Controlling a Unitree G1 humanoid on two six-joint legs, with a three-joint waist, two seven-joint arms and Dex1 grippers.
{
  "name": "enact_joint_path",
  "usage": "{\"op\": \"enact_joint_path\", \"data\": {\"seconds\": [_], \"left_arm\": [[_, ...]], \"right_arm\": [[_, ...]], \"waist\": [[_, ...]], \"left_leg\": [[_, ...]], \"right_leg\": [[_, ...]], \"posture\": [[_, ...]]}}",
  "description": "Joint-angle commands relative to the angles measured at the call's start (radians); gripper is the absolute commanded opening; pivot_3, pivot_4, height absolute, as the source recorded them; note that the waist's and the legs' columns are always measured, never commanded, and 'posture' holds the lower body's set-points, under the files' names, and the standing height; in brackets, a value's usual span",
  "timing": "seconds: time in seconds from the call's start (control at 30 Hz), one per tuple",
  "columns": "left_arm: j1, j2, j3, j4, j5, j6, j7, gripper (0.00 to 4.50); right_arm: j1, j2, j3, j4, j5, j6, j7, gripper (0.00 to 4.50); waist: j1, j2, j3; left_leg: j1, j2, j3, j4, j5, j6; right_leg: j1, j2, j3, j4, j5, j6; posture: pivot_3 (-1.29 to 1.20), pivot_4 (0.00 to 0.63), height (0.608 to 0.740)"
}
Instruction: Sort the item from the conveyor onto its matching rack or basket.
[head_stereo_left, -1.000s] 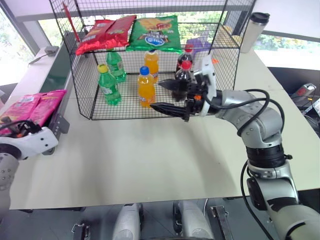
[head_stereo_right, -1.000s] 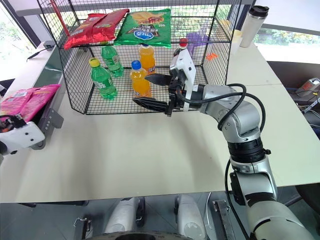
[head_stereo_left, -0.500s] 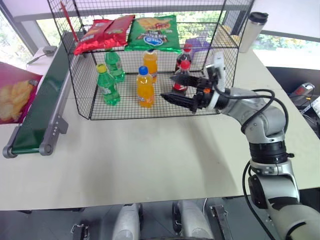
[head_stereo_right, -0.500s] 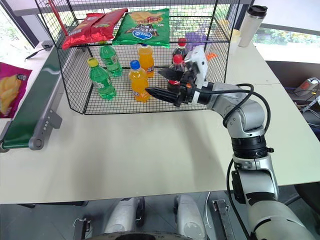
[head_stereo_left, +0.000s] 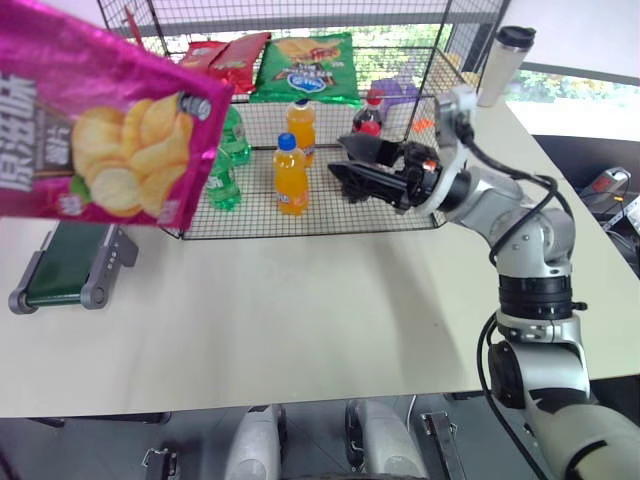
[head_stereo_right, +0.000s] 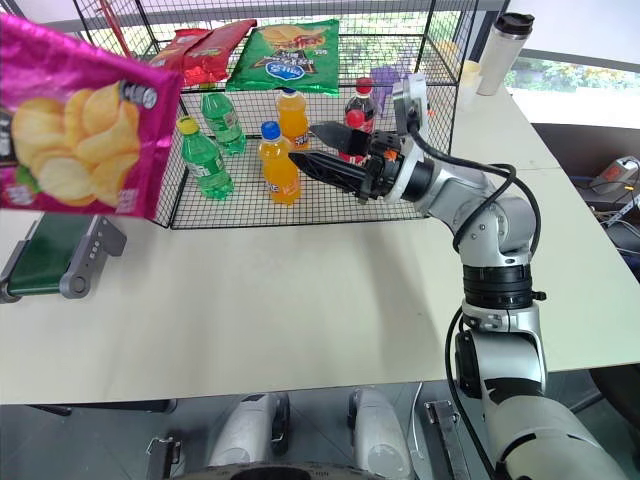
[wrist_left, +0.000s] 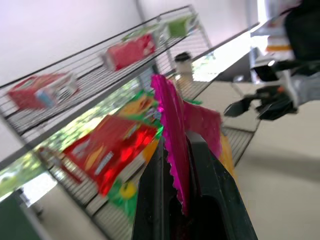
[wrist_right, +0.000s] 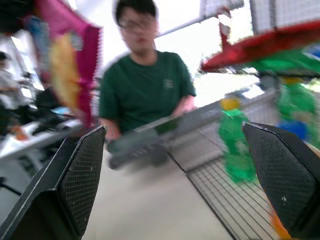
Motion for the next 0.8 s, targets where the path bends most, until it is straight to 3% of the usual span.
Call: {"op": "enact_joint_path", "data": {"seconds": [0.03, 0.23, 0.67, 0.77, 0.8], "left_arm": [[-0.074, -0.04, -0.097, 0.014, -0.063, -0.069, 0.051, 0.01], [-0.176, -0.15, -0.237, 0.072, -0.088, -0.147, 0.098, 0.01], [-0.188, -0.31, -0.378, 0.091, -0.057, -0.258, 0.128, 0.01], [-0.185, -0.342, -0.394, 0.089, -0.056, -0.267, 0.147, 0.0], [-0.181, -0.347, -0.402, 0.087, -0.048, -0.274, 0.15, 0.0]], "right_arm": [[-0.039, 0.053, 0.001, 0.053, 0.011, -0.042, 0.023, 4.5], [-0.07, 0.174, 0.019, 0.129, 0.011, -0.083, 0.065, 4.5], [-0.148, 0.3, 0.049, 0.183, -0.027, -0.166, 0.07, 4.5], [-0.147, 0.327, 0.054, 0.169, -0.022, -0.16, 0.052, 3.65], [-0.147, 0.334, 0.05, 0.171, -0.02, -0.16, 0.045, 3.14]], "waist": [[0.0, 0.0, 0.0], [-0.001, 0.0, 0.0], [0.0, 0.0, 0.0], [0.0, 0.0, 0.0], [0.0, 0.0, 0.0]], "left_leg": [[0.0, 0.0, 0.0, 0.0, 0.0, 0.0], [0.0, 0.0, 0.0, 0.0, 0.0, 0.0], [0.0, 0.0, 0.0, 0.001, 0.0, 0.0], [0.0, -0.001, 0.0, 0.0, 0.0, 0.0], [0.0, -0.001, 0.0, 0.0, 0.0, 0.0]], "right_leg": [[0.0, 0.0, 0.0, 0.001, 0.0, 0.0], [0.0, 0.0, 0.001, 0.002, 0.0, 0.0], [0.0, 0.0, 0.001, 0.002, 0.0, 0.0], [0.0, 0.0, 0.001, 0.002, 0.0, 0.0], [0.0, 0.0, 0.001, 0.002, 0.0, 0.0]], "posture": [[0.0, 0.15, 0.74], [0.0, 0.15, 0.74], [0.0, 0.15, 0.74], [0.0, 0.15, 0.74], [0.0, 0.15, 0.74]]}}
